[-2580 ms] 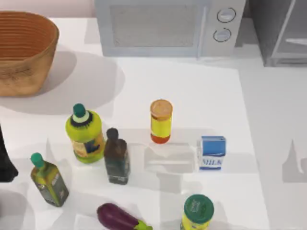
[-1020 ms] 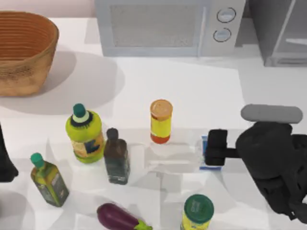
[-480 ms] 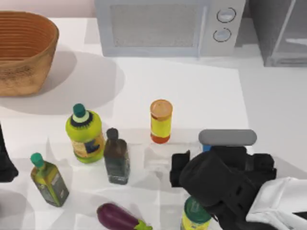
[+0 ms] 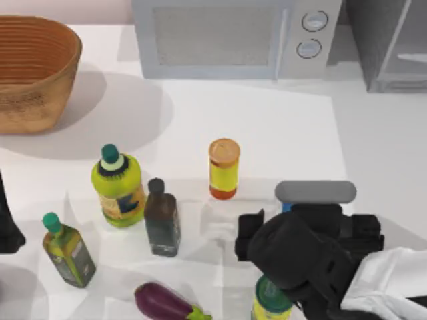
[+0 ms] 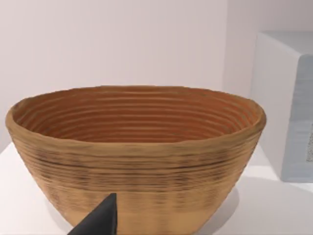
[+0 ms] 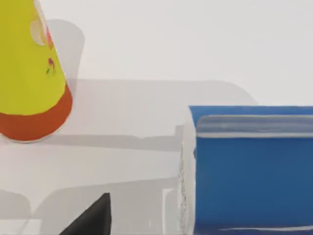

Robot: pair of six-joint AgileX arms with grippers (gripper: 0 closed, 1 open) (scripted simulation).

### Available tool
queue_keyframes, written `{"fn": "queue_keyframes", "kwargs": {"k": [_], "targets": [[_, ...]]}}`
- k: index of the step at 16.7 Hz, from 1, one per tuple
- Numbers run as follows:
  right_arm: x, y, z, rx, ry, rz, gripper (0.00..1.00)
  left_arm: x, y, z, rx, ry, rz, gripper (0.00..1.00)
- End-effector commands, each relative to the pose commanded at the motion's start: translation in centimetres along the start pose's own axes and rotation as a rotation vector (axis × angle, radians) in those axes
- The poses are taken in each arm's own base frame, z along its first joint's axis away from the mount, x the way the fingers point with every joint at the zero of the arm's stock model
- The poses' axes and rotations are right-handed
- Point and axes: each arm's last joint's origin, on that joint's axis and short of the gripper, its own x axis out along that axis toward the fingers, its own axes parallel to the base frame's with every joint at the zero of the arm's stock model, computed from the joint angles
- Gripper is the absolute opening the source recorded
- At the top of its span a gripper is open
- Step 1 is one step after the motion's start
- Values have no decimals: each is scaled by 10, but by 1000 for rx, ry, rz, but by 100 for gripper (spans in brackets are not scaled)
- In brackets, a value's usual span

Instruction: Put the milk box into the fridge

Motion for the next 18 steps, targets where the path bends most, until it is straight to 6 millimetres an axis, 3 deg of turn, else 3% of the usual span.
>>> {"fn": "queue_keyframes", "kwargs": {"k": [5, 13, 18], "targets": [[-6, -9, 5, -7, 5, -3, 100, 0, 0, 0, 0, 0, 0, 100], [48, 1, 1, 5, -2, 1, 100, 0, 0, 0, 0, 0, 0, 100], [52, 0, -1, 1, 4, 0, 100, 0, 0, 0, 0, 0, 0, 100]]}}
